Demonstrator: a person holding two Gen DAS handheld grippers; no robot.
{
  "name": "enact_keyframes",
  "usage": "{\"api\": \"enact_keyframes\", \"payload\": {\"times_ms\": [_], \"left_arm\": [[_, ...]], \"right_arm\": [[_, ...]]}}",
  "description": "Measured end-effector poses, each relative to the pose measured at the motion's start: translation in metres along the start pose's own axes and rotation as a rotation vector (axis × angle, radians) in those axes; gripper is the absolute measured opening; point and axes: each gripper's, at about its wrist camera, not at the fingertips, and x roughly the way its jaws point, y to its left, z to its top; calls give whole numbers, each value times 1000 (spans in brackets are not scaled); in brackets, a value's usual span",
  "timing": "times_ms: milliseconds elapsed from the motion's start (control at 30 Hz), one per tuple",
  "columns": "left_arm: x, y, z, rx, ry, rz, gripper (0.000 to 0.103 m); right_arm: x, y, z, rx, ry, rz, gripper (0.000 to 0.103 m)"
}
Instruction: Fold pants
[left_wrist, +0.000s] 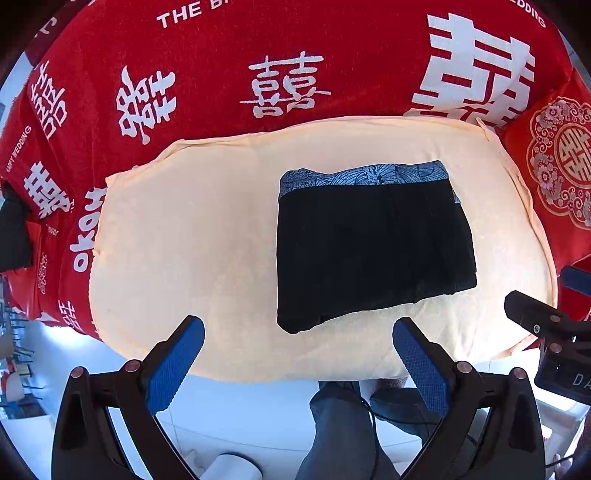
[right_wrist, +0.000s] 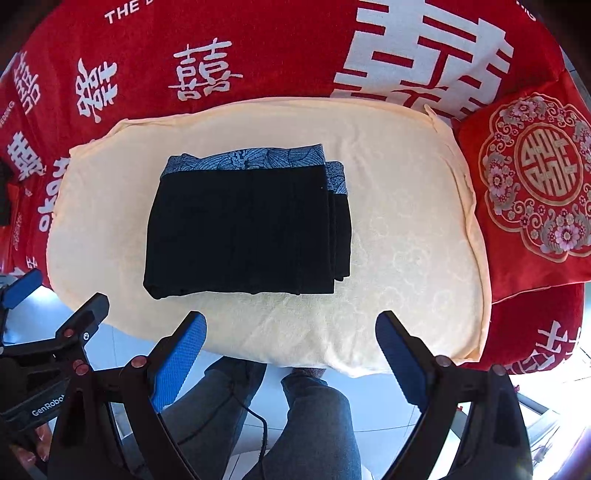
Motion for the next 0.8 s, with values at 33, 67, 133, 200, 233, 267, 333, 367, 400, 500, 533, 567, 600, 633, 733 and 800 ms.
{"api": "enact_keyframes", "payload": {"times_ms": [33, 67, 133, 200, 233, 267, 333, 367, 400, 500, 533, 567, 600, 633, 733, 800], "left_arm": [[0, -1, 0, 6, 1, -2, 103], [0, -2, 0, 12, 1, -5, 103], [1, -3, 1, 20, 0, -3, 103], [1, -3, 1, 20, -2, -4, 103], [1, -3, 2, 20, -2, -4, 103], [1, -3, 3, 21, -2, -4, 103], [1, -3, 3, 21, 0, -4, 103], [1, -3, 3, 21, 0, -5, 103], [1, -4, 3, 19, -1, -7, 103], [2, -2, 4, 24, 1, -12, 103], [3, -2, 4, 24, 0, -12, 103], [3, -2, 4, 25, 0, -13, 103], [3, -1, 4, 27, -1, -12, 103], [4, -2, 5, 27, -1, -12, 103], [4, 0, 6, 25, -2, -15, 103], [4, -1, 6, 24, -3, -15, 103]], "right_arm": [[0, 0, 0, -1, 0, -1, 95], [0, 0, 1, 0, 1, -3, 94], [1, 1, 1, 1, 3, -6, 95], [1, 1, 2, 3, 3, -12, 95], [1, 1, 2, 5, 4, -11, 95], [2, 2, 2, 7, 5, -11, 95], [3, 2, 3, 7, 8, -12, 95], [3, 2, 3, 7, 9, -11, 94], [3, 2, 4, 7, 10, -10, 95], [3, 3, 5, 5, 11, -11, 95], [3, 3, 4, 5, 11, -12, 94], [3, 3, 4, 6, 11, -12, 95], [3, 3, 4, 6, 11, -11, 94], [3, 3, 4, 7, 11, -10, 95], [4, 4, 5, 7, 14, -9, 94], [5, 5, 6, 4, 15, -11, 94]]}}
